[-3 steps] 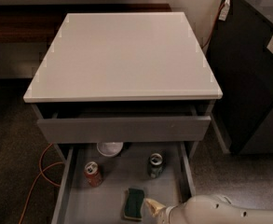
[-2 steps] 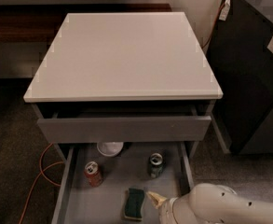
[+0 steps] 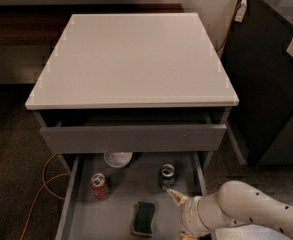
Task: Pick green can from middle drawer and place on counter
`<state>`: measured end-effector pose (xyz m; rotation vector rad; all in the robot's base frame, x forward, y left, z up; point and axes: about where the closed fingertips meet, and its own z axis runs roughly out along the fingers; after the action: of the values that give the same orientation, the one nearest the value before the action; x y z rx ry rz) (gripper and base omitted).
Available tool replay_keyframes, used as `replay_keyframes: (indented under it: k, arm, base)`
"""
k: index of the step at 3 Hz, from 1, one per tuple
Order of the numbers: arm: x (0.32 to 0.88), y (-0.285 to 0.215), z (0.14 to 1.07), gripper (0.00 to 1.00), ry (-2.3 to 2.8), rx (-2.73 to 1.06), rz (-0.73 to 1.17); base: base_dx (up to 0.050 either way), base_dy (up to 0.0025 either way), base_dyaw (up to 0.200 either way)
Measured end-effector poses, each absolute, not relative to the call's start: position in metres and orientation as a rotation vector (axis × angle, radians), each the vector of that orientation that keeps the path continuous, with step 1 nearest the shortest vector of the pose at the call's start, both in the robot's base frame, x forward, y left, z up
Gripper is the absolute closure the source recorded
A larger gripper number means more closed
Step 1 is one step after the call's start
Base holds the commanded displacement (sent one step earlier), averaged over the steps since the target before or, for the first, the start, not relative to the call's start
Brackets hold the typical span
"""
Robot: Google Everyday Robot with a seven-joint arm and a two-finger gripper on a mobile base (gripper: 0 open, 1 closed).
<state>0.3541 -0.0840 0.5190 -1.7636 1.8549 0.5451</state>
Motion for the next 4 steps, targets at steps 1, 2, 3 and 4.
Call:
replay_keyframes:
  k: [1, 2, 3, 4]
  arm:
    - [0.37, -0.092, 0.521, 0.0, 1.872, -1.699, 0.569]
    - [0.391, -0.097, 0.517, 0.0, 1.894, -1.632, 0.596]
    - [0.391, -0.097, 0.517, 0.0, 1.894, -1.632, 0.597]
    - [0.401, -0.102, 0.514, 0.0, 1.926, -1.582, 0.632]
  base:
    - [0.0, 0.0, 0.0]
    - [0.0, 0.0, 0.0]
    - [0.0, 0.0, 0.0]
    - [0.0, 0.0, 0.0]
